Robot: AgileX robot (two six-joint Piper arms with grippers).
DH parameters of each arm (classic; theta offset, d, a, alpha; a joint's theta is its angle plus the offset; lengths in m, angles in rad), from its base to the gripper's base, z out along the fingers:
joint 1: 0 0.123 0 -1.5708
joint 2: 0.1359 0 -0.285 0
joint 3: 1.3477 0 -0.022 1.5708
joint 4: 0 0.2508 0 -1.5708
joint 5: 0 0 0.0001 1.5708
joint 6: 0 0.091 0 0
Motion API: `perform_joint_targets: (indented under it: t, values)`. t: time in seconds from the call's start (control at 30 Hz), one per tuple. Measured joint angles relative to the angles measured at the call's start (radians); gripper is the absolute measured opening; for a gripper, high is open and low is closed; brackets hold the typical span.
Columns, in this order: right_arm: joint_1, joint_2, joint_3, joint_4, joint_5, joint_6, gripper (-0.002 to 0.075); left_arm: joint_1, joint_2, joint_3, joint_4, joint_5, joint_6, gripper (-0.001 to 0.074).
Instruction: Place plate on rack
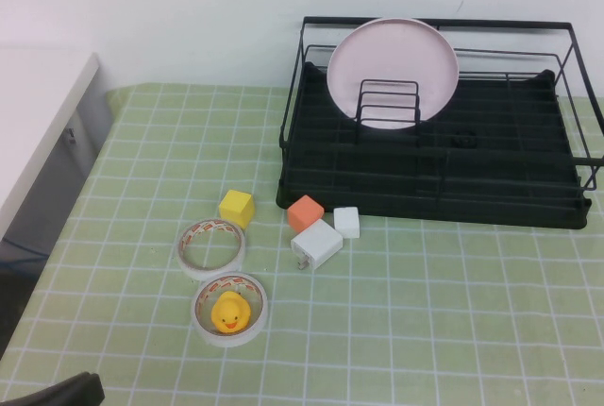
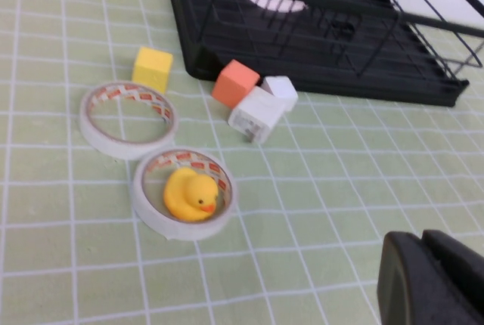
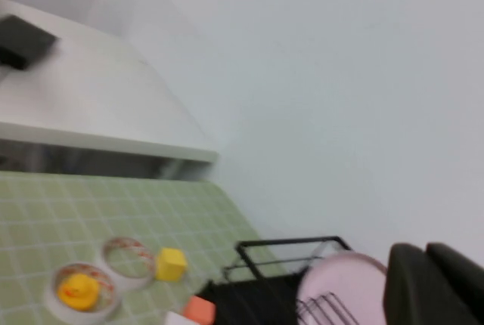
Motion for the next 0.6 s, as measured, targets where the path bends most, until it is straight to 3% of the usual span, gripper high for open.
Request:
perform_joint_targets:
  t: [0.5,0.6]
  values:
    - [0.0,-0.084,0.313,-0.048,-0.275,0.007,0.0009,0.0,0.0,0.0,0.004,0.034,0.0,-0.0001]
    - [-0.008,-0.084,0.362,-0.218,-0.343,0.142,0.0009,0.0,0.0,0.0,0.004,0.036,0.0,-0.0001]
